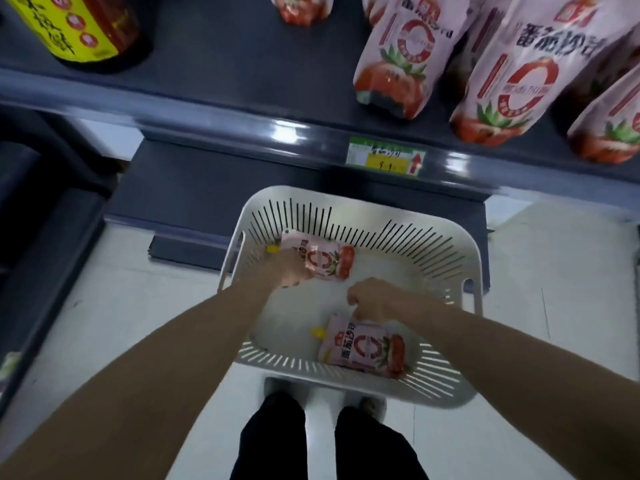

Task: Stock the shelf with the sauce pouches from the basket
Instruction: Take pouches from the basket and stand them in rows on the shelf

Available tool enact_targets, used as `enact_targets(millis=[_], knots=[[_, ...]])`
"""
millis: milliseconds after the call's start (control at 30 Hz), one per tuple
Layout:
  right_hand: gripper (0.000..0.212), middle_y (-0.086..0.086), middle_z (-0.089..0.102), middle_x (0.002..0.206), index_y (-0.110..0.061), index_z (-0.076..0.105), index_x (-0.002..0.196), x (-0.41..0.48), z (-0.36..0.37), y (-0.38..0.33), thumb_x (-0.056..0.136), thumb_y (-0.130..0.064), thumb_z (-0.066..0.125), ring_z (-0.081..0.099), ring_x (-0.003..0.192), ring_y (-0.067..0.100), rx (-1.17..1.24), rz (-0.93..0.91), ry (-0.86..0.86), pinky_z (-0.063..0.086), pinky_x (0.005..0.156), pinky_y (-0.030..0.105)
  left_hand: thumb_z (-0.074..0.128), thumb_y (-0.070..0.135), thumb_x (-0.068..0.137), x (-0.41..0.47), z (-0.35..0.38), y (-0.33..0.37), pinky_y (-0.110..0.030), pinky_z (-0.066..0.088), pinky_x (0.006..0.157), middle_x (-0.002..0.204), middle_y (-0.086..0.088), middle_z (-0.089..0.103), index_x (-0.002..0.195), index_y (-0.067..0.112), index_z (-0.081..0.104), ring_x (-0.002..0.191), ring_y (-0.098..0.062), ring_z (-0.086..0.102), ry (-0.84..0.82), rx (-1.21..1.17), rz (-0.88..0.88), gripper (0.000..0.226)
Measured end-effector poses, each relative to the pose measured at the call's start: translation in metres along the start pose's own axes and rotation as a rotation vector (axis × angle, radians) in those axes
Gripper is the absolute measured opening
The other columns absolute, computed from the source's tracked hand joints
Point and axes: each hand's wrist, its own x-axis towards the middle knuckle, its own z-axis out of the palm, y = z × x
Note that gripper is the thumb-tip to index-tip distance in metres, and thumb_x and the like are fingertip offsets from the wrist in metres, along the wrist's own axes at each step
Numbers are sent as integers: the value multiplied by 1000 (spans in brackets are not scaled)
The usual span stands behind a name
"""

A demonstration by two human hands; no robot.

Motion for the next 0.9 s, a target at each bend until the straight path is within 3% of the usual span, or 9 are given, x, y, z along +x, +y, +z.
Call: enact_targets(millis=[133, 233, 367, 467, 533, 600, 700, 833, 900], knots=[[40, 14, 54, 128, -4, 53, 123, 26, 41, 6, 88, -23, 60, 52, 117, 29, 82, -48, -65, 45, 95, 34, 66, 18, 84, 19, 29, -20, -27, 42, 62, 99, -8, 55, 103, 7, 54, 72, -17, 49, 44, -567, -175, 25], [48, 15, 51, 131, -1, 48, 127, 37, 57, 5, 87, -24, 64, 49, 120, 28, 129, -60, -71, 41, 90, 29, 62, 11, 85, 27, 40, -20, -32, 44, 71, 88, -7, 50, 89, 11, 53, 68, -18, 46, 47, -784, -236, 10], [61, 17, 50, 130, -2, 35, 133, 51, 68, 7, 83, -16, 67, 51, 118, 32, 231, 18, -49, 44, 85, 33, 59, 7, 87, 40, 39, -12, -35, 47, 80, 75, -8, 53, 76, 9, 51, 66, -19, 50, 56, -981, -294, 14], [45, 17, 51, 133, -1, 44, 130, 56, 69, 11, 88, -7, 56, 50, 121, 30, 247, 26, -47, 43, 88, 30, 56, 5, 88, 48, 42, -3, -27, 47, 57, 60, -7, 53, 71, 8, 47, 52, -15, 48, 33, -1135, -334, 20], [26, 18, 56, 123, 1, 58, 114, 58, 65, 13, 89, -4, 53, 52, 118, 28, 218, 9, -49, 43, 85, 27, 55, 4, 88, 53, 44, 2, -28, 41, 56, 69, -7, 53, 78, 7, 49, 59, -17, 48, 92, -1188, -381, 12], [11, 14, 60, 102, 0, 63, 92, 59, 60, 15, 89, -6, 54, 55, 108, 26, 205, 7, -50, 38, 69, 22, 58, 5, 86, 61, 46, 6, -32, 45, 62, 80, -7, 56, 94, 9, 52, 69, -19, 52, 163, -1229, -414, 11], [16, 12, 54, 88, -4, 59, 80, 55, 50, 19, 93, -7, 49, 51, 95, 24, 201, -18, -25, 33, 64, 21, 63, 7, 82, 66, 48, 9, -34, 45, 69, 96, -7, 63, 103, 11, 54, 83, -22, 59, 230, -1277, -447, 23], [10, 13, 53, 103, -2, 57, 94, 39, 31, 32, 91, -1, 48, 46, 93, 20, 247, -20, 38, 38, 64, 21, 63, 17, 83, 72, 50, 4, -38, 42, 66, 112, -6, 63, 114, 10, 55, 102, -26, 60, 289, -1304, -455, 33], [25, 16, 56, 119, 3, 61, 113, 31, 21, 39, 91, -1, 49, 52, 107, 24, 271, -13, 78, 44, 84, 28, 62, 11, 85, 69, 49, 4, -45, 49, 70, 113, -7, 62, 115, 7, 54, 101, -26, 59, 388, -1264, -379, 32]])
